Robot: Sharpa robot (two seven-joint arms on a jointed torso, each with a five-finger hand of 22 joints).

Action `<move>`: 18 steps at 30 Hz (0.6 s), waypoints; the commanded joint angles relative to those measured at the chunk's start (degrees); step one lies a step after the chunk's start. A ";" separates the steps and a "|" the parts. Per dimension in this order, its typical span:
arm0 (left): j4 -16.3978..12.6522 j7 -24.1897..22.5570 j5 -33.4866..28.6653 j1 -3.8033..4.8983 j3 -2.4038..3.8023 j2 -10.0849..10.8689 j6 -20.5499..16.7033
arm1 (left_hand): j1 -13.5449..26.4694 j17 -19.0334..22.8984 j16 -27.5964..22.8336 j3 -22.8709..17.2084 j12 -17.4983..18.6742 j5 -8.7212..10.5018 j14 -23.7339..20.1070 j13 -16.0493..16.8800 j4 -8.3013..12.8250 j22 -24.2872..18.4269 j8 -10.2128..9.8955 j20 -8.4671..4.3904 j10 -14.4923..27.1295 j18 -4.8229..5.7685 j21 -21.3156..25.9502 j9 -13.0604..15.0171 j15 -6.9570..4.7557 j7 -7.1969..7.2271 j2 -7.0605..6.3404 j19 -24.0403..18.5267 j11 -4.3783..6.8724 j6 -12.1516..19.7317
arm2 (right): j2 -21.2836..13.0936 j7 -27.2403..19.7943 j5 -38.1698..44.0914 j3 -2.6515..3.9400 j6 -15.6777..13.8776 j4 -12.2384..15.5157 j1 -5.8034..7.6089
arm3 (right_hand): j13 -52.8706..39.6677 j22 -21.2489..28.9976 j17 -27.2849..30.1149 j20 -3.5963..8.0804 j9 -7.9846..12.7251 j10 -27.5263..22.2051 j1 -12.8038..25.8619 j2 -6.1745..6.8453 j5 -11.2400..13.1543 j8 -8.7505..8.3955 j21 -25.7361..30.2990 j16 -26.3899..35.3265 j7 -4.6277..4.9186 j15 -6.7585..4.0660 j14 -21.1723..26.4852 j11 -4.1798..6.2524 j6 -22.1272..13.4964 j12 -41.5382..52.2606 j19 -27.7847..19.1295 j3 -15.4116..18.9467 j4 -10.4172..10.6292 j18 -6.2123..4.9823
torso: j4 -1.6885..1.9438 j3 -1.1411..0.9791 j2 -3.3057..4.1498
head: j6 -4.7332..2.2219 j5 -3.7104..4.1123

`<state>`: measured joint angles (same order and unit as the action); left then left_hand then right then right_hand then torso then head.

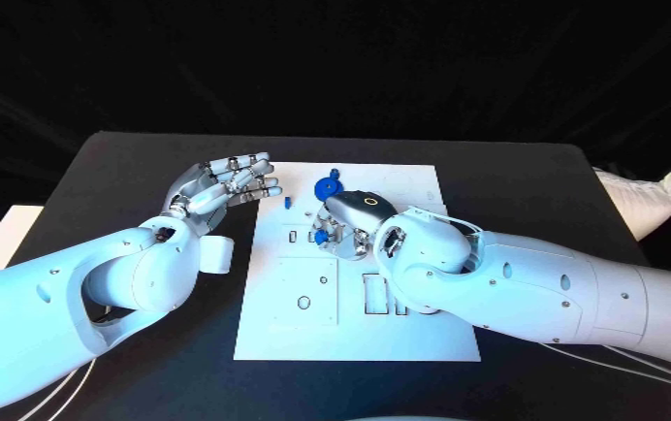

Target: Assemble the parts on the task board

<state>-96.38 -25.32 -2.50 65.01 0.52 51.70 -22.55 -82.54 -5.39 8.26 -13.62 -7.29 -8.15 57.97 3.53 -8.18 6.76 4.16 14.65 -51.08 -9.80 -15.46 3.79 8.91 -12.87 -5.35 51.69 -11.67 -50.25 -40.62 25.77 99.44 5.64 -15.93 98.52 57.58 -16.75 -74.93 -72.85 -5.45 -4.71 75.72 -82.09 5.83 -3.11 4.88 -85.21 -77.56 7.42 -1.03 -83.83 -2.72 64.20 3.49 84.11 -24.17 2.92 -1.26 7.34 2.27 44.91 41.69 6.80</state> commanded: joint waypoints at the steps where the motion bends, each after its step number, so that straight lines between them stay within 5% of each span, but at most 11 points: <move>1: -0.15 -0.27 -0.08 0.04 0.04 -0.04 1.02 | -0.09 0.07 -0.17 -0.02 0.31 0.18 0.45 0.06 0.36 -0.09 -0.36 -0.02 -0.09 -0.52 -0.10 -0.09 -0.08 -1.82 0.44 0.25 -0.13 -0.04 | 0.35 5.27 4.80 0.05 3.91 0.21 0.36 | 0.00 -7.20 0.13 0.49 0.06 0.38 0.62 0.05 -0.38 -0.04 -0.07 0.32 0.02 -0.40 -2.98 -0.07 0.48 0.22 -0.05 -0.02 0.28 -0.81 | 0.00 0.02 0.00 | -0.08 -0.12; 18: -0.16 -0.16 -0.08 0.04 0.04 -0.08 1.02 | -0.09 0.07 -0.17 -0.02 0.31 0.18 0.45 0.06 0.36 -0.09 -0.36 -0.02 -0.09 -0.52 -0.10 -0.09 -0.08 -1.82 0.44 0.25 -0.13 -0.04 | 2.72 8.25 5.36 0.03 10.85 -1.20 1.83 | 0.36 -6.92 0.67 0.53 0.16 0.48 1.79 0.62 -0.27 -0.36 0.12 0.75 0.02 -0.42 -2.87 -0.07 0.40 0.15 -0.26 0.14 0.70 -0.88 | -0.04 -0.05 0.04 | -0.10 -0.09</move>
<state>-96.41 -25.25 -2.50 65.01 0.52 51.70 -22.54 -82.54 -5.39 8.27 -13.62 -7.29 -8.15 57.97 3.53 -8.18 6.76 4.16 14.65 -51.08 -9.80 -15.46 3.79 8.91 -12.87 -5.36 51.69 -11.67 -50.25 -38.00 32.44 103.67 5.78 -8.76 97.57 59.52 -16.44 -74.92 -72.23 -5.23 -4.44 75.72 -80.94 6.37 -3.33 4.87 -85.21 -76.99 7.38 -1.24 -84.03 -2.73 64.17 3.49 83.90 -24.03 3.41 -1.26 7.31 2.27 44.91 41.56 6.72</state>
